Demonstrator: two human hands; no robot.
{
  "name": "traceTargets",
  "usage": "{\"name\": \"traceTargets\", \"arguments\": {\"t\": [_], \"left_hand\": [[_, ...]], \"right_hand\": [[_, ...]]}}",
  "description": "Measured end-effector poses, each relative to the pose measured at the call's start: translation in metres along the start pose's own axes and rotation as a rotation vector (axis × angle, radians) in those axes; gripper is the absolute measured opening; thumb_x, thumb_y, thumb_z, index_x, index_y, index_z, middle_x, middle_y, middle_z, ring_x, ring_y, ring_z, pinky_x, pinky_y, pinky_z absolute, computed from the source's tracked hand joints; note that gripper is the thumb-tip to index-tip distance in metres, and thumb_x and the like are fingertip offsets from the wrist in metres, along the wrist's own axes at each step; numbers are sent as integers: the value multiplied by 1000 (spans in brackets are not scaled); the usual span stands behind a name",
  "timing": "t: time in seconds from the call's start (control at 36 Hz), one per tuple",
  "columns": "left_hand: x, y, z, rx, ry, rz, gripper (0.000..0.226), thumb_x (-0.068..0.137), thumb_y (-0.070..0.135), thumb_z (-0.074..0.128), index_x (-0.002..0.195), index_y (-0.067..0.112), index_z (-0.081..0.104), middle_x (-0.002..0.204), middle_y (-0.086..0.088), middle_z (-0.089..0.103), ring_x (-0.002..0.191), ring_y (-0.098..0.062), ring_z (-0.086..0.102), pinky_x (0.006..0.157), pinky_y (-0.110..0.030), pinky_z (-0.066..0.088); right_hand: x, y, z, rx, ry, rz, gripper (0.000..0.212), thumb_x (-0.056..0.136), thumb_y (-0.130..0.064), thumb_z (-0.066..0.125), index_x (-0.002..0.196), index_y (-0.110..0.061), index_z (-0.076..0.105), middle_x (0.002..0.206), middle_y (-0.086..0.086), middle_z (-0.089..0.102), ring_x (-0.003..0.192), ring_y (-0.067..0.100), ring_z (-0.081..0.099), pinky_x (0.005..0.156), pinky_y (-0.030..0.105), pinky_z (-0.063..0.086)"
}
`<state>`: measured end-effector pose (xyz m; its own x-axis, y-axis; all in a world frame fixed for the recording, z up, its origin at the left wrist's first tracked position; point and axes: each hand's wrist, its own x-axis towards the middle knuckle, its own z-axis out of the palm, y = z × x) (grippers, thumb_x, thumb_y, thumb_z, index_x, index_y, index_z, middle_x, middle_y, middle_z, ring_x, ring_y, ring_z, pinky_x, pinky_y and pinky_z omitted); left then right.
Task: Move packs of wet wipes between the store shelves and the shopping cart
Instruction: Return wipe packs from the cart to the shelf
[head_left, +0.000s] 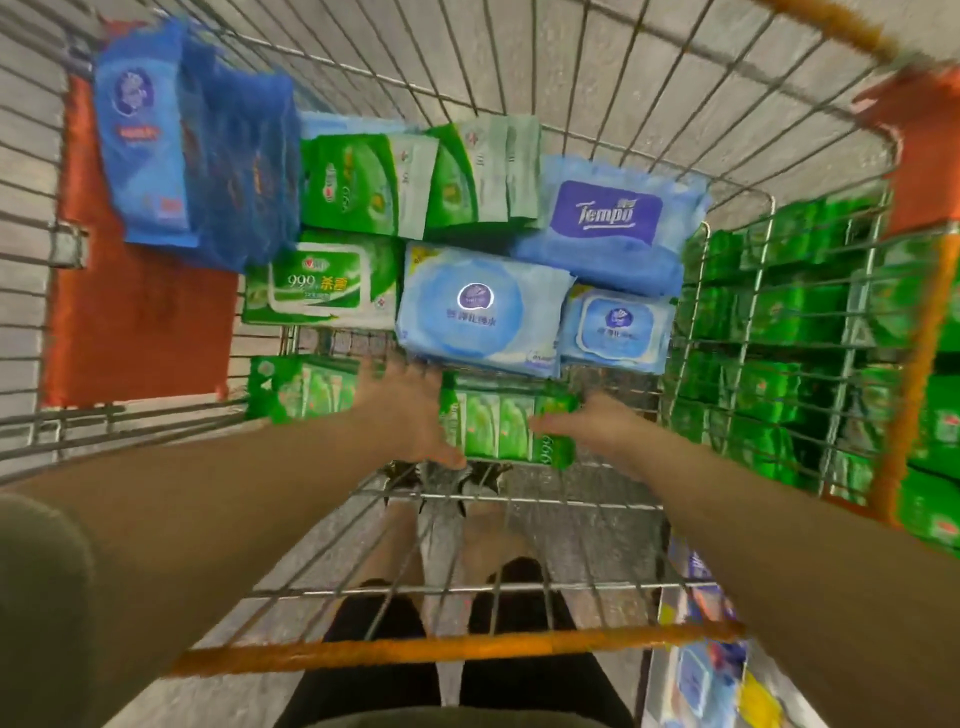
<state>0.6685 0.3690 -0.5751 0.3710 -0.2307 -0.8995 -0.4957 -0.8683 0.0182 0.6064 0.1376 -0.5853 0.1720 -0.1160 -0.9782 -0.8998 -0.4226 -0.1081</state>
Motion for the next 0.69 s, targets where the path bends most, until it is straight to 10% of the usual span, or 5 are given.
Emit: {"name": "traceTargets", "arguments": {"t": [0.11, 0.22, 0.58, 0.69], "left_hand": [[8, 6, 9, -41, 10, -12, 127, 62, 87, 61, 157, 16, 13, 161, -9, 29, 150, -31, 20, 120, -64, 8], [14, 11, 15, -61, 19, -45, 127, 63, 82, 66, 156, 14, 14, 159, -8, 32, 150, -31, 20, 119, -65, 8], [29, 14, 9, -15, -80, -63, 136, 57, 77, 76, 157, 11, 11, 161, -14, 25, 151, -37, 14, 115, -71, 14], [35, 12, 10, -17, -85, -51, 139, 54, 78, 77, 157, 10, 12, 162, -15, 22, 151, -36, 12, 116, -69, 13]], "right_hand": [[7, 0, 5, 98, -36, 35, 69, 74, -35, 91, 125, -14, 50, 125, 6, 59, 105, 22, 57, 90, 34, 48], [30, 12, 6, 188, -111, 18, 131, 33, -54, 103, 142, -12, 43, 136, 1, 61, 116, 25, 64, 98, 45, 56], [55, 20, 31, 327, -204, 5, 158, 13, -52, 101, 151, -17, 32, 149, 8, 52, 133, 31, 53, 113, 59, 40], [20, -2, 33, 316, -113, -23, 139, 45, -34, 99, 158, -19, 19, 157, 10, 43, 139, 32, 47, 116, 54, 37]]}}
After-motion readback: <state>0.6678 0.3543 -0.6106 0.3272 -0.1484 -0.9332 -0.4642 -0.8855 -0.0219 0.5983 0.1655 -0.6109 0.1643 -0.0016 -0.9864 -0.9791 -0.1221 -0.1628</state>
